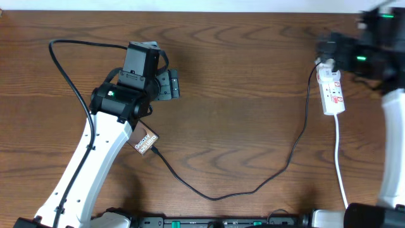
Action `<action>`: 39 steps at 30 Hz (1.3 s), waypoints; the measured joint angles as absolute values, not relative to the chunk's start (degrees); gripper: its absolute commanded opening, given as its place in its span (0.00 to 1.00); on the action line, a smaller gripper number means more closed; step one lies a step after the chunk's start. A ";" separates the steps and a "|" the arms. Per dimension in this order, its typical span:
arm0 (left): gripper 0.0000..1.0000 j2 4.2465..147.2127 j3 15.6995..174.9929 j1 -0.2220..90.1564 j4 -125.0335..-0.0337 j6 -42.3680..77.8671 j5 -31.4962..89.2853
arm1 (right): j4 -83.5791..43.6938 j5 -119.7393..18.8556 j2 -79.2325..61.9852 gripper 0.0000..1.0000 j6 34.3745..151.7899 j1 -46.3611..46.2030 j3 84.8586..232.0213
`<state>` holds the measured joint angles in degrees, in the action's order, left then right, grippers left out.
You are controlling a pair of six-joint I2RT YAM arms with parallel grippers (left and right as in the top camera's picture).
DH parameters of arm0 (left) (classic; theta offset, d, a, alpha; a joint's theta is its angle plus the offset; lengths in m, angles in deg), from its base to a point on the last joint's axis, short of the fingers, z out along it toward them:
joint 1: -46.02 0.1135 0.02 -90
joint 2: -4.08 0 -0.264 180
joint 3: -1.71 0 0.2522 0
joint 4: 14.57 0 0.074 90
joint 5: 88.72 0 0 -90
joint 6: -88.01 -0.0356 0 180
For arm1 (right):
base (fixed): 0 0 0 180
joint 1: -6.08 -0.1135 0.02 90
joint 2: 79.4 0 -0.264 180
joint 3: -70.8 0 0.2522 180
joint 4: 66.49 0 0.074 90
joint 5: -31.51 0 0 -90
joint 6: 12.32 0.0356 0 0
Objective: Plug charger to phone and switch on socket
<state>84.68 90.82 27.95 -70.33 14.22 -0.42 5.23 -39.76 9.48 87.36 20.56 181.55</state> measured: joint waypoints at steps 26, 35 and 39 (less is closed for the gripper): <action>0.87 84.68 90.82 27.95 -70.33 14.22 -0.42 | 0.20 -29.08 39.28 0.99 66.50 34.49 181.58; 0.87 84.68 90.82 27.95 -70.33 14.22 -0.44 | -3.39 -30.76 42.29 0.99 67.14 31.27 181.58; 0.87 84.66 90.82 27.95 -70.33 14.22 -0.42 | -4.30 -31.33 42.49 0.99 67.64 30.12 181.58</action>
<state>84.66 90.82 27.95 -70.33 14.22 -0.42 -4.30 -31.33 42.49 67.64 30.12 181.58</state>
